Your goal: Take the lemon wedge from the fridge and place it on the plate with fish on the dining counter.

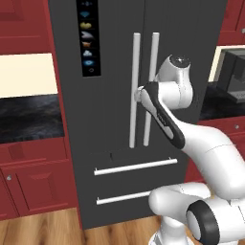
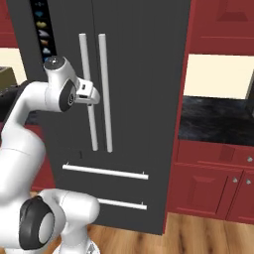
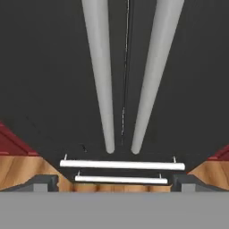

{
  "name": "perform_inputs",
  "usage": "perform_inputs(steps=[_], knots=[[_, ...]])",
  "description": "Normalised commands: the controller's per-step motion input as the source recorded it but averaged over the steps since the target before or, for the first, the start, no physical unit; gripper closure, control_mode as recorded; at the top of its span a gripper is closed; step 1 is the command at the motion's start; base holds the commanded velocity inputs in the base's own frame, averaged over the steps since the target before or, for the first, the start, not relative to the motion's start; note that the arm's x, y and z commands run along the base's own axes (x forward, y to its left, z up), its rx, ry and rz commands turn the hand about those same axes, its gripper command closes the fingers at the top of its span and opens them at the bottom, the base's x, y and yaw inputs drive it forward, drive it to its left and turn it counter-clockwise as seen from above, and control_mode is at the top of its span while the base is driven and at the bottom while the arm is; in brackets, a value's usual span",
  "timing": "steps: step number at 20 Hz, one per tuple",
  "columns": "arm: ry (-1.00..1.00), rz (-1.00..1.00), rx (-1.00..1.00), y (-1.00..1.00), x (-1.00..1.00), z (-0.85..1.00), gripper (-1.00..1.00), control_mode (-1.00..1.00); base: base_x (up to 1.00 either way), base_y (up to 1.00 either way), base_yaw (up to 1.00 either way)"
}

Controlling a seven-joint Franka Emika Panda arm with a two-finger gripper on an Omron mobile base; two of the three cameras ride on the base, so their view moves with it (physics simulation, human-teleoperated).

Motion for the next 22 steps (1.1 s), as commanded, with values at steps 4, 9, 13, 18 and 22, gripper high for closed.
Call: perform_inputs(steps=[4, 9, 13, 18, 22], knots=[[-0.16, -0.04, 0.02, 0.32, 0.93, 0.01, -1.0, -1.0, 0.0, 0.0, 0.0], [-0.01, -0.03, 0.0, 0.13, 0.62, -0.05, -1.0, -1.0, 0.0, 0.0, 0.0], [0.04, 0.0, -0.02, 0.03, 0.55, -0.29, -1.0, -1.0, 0.0, 0.0, 0.0], [0.02, 0.0, 0.0, 0.0, 0.46, -0.34, -1.0, -1.0, 0.0, 0.0, 0.0], [0.0, 0.0, 0.0, 0.01, 0.49, -0.36, -1.0, -1.0, 0.0, 0.0, 0.0]])
